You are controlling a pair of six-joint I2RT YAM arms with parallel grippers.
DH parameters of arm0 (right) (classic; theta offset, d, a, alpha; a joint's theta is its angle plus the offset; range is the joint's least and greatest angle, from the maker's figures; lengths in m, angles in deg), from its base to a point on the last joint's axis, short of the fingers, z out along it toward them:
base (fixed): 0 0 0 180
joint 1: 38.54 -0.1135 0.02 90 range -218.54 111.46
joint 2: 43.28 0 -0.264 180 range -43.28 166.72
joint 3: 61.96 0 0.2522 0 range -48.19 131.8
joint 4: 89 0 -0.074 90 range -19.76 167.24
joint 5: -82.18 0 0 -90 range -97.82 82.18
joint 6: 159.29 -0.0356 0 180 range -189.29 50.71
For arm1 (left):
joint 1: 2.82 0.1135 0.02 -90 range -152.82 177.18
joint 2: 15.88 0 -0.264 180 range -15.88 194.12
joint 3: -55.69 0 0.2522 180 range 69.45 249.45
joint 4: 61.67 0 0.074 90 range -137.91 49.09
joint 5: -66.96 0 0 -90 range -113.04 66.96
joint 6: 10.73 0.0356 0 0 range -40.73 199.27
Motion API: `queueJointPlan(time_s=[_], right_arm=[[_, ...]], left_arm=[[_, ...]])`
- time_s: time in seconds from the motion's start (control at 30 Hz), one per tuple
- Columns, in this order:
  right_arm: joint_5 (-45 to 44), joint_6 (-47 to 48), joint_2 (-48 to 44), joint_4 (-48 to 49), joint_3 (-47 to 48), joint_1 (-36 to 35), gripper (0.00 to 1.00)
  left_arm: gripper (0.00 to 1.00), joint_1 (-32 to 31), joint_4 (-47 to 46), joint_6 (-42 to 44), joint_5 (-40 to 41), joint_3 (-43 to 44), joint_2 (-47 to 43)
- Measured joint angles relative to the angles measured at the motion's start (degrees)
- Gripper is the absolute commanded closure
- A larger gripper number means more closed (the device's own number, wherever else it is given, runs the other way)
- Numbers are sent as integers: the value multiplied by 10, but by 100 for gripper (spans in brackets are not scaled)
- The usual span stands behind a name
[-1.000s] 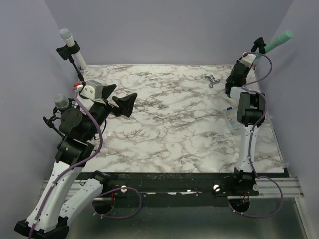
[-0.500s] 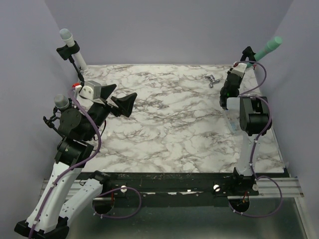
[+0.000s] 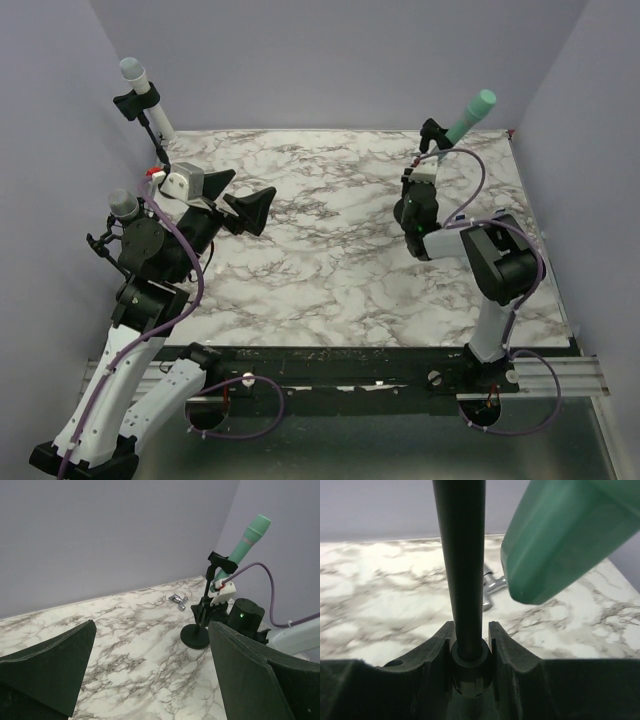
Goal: Remove the microphone from the stand
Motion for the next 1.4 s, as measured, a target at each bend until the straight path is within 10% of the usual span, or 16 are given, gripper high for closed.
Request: queueJointPlan(time_s=[1.27, 1.4], right_arm=[[-174, -68, -86, 44, -145, -530, 99], [-183, -68, -85, 45, -144, -534, 63]], left_arm=[[1, -84, -10, 13, -7, -7, 39], [1, -91, -10, 19, 0, -7, 39]])
